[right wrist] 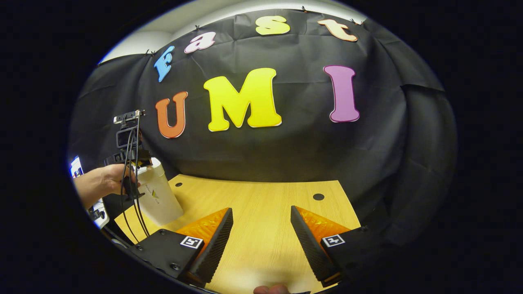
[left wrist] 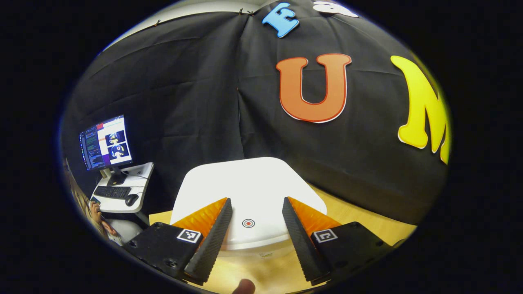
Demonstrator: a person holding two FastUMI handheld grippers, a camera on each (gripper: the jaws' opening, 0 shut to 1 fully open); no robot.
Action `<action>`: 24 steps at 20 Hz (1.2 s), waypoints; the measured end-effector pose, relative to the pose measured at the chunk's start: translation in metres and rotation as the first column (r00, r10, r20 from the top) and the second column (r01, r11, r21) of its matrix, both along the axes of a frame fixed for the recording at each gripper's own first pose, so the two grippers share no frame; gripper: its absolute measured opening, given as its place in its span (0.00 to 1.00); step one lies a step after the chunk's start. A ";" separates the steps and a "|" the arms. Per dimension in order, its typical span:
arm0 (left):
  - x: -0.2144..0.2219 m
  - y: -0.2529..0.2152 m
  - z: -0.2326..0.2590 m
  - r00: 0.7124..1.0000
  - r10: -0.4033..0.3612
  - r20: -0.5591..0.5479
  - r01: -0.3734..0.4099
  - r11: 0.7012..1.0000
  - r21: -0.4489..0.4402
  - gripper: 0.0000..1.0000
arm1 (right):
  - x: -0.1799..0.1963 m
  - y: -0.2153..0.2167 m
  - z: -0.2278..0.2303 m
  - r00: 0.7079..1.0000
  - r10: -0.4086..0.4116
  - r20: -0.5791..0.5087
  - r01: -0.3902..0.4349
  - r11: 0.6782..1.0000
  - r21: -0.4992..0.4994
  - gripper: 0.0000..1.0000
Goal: Press the lid of the desktop garbage bin to open it, pick up the crumpled paper on the desktop and throw it into the bin, then pick up the pop can on the desktop and drop it into the bin, and finally close the garbage bin lid.
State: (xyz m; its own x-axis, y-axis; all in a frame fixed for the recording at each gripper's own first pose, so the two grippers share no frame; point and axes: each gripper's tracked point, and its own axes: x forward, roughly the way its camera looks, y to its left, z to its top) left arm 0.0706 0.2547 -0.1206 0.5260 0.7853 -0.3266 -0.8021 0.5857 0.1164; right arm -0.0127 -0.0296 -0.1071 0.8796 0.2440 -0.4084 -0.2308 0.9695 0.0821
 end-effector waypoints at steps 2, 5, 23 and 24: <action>0.002 -0.002 -0.001 0.998 -0.054 0.019 0.053 0.998 0.024 0.83 | 0.002 0.002 0.005 1.000 0.000 0.026 0.001 1.000 -0.015 0.90; 0.000 -0.009 0.002 0.990 -0.131 0.050 0.130 0.991 0.021 0.83 | 0.004 0.006 0.010 0.998 -0.026 0.050 0.027 1.000 -0.010 0.90; -0.011 -0.211 0.125 0.620 -0.732 0.281 0.728 0.671 0.140 0.89 | 0.025 0.053 0.140 0.896 -0.135 0.424 0.163 0.986 -0.031 0.92; -0.014 -0.217 0.125 0.606 -0.744 0.282 0.738 0.658 0.148 0.90 | 0.024 0.052 0.142 0.892 -0.145 0.427 0.172 0.985 -0.026 0.92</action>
